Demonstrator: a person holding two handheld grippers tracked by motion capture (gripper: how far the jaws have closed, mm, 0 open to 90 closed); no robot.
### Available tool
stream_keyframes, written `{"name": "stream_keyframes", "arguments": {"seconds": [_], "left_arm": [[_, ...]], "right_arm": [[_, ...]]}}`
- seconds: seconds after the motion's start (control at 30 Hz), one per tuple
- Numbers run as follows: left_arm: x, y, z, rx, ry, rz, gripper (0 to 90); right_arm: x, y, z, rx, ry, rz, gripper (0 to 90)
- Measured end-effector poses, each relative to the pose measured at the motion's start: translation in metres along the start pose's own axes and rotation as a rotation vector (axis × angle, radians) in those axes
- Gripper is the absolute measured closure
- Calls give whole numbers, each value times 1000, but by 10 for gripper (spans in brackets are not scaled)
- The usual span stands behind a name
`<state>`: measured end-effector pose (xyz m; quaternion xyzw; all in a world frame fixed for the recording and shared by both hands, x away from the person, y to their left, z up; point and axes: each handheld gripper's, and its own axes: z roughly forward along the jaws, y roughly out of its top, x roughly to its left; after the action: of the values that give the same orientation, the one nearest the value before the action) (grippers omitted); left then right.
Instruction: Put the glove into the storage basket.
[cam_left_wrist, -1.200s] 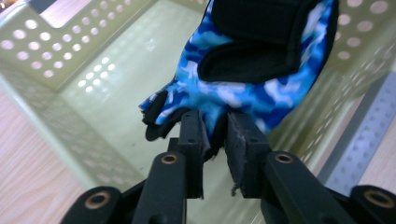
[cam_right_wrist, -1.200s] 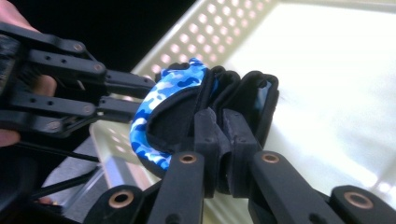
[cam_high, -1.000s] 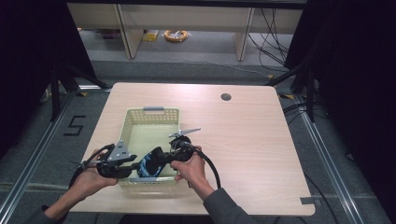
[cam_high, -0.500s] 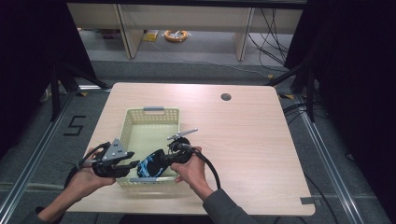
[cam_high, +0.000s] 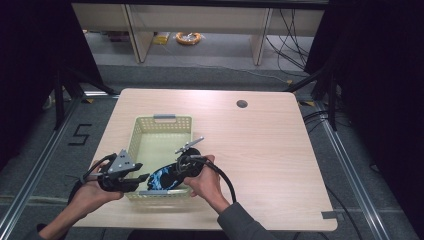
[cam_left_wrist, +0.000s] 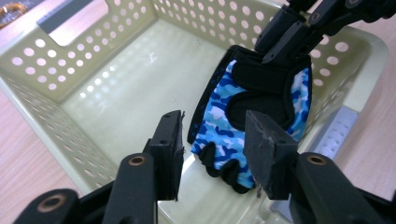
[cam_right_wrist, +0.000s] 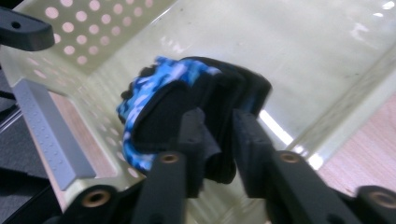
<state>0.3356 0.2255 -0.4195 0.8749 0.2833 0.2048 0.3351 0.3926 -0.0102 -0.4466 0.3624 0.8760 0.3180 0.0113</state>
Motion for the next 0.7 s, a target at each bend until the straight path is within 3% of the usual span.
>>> {"name": "stream_keyframes", "arguments": {"seconds": [0.03, 0.1, 0.23, 0.4, 0.43, 0.53, 0.57, 0.67, 0.7], "left_arm": [[-1, 0, 1, -17, 3, -25, 566], [-1, -1, 0, -19, 9, -35, 564], [-1, 0, -2, -18, 4, -28, 560], [-2, 1, -3, -30, 1, -40, 543], [-1, 2, -5, -16, -3, -17, 535], [-2, 3, -5, -29, -5, -55, 481], [-1, 4, -7, -26, -14, -51, 474], [-2, 5, -7, -27, -10, -48, 427], [-3, 5, -8, -22, -5, -65, 414]], "right_arm": [[2, 1, -1, 2, -11, -4, 684], [5, 4, -2, 13, -43, -31, 655], [8, 12, -7, -13, -59, -54, 636], [10, 18, -16, -60, -40, -71, 617], [11, 19, -18, -64, -43, -71, 614], [12, 20, -23, -73, -36, -64, 601], [11, 20, -25, -82, -36, -78, 596], [11, 19, -32, -92, -23, -47, 572], [10, 18, -34, -94, -20, -46, 566]]}}
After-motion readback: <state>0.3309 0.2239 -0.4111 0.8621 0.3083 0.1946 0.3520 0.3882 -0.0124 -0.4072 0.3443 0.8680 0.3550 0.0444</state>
